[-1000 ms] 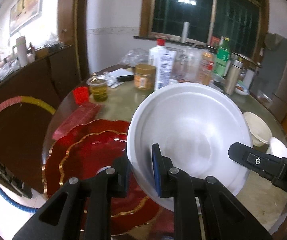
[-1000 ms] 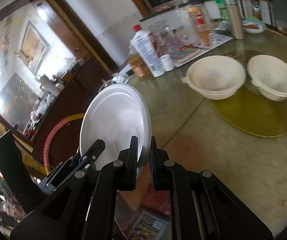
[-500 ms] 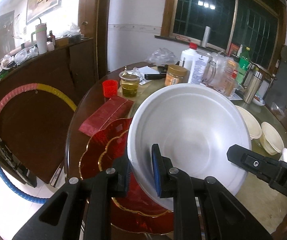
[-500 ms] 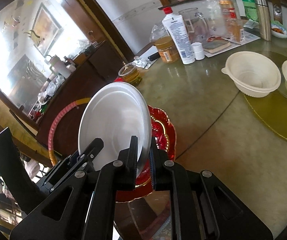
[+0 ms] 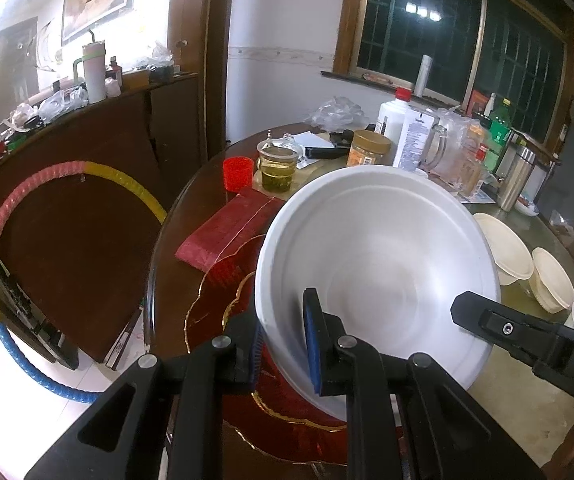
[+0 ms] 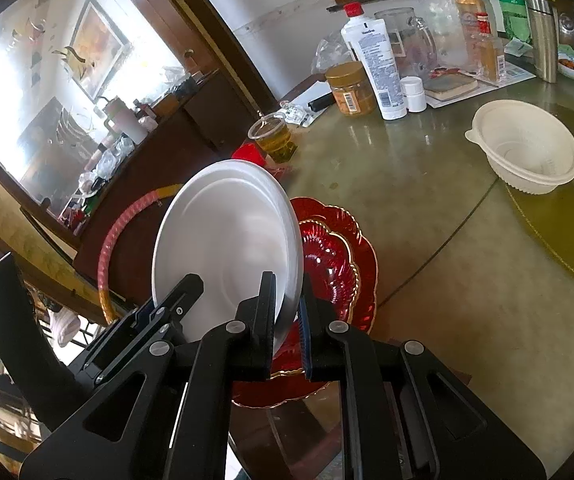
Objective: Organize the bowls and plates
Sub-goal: 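Lower the white bowl with both grippers onto the red plate stack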
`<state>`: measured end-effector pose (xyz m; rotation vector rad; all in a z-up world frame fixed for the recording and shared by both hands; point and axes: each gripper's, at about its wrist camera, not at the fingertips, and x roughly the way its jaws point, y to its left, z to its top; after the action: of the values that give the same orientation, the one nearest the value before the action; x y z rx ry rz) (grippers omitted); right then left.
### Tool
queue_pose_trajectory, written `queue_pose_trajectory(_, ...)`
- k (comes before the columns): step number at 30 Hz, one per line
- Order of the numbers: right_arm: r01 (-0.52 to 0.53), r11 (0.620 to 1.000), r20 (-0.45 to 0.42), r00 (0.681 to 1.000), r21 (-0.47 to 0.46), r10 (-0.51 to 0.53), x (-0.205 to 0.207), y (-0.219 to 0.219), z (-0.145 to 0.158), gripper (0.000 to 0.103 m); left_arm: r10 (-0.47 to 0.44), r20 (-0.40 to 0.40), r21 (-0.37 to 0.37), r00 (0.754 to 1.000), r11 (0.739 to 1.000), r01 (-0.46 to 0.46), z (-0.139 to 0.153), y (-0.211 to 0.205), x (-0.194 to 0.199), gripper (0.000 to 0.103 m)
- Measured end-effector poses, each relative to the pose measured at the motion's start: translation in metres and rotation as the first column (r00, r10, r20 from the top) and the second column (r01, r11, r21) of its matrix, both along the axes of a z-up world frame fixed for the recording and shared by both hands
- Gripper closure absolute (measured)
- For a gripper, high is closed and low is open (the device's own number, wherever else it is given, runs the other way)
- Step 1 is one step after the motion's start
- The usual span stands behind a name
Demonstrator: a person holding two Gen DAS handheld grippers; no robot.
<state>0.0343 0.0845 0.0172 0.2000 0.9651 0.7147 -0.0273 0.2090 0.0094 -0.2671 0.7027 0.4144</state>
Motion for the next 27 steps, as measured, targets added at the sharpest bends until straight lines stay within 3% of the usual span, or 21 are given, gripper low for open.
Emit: queue_pose_trajectory(27, -0.029, 0.998, -0.082, 0.996, -0.048, 0.025, 0.009, 0.016, -0.029, 0.093, 0.000, -0.088, -0.016, 0.996, 1.000, -0.001, -0.025, 0.011, 0.005, 0.086)
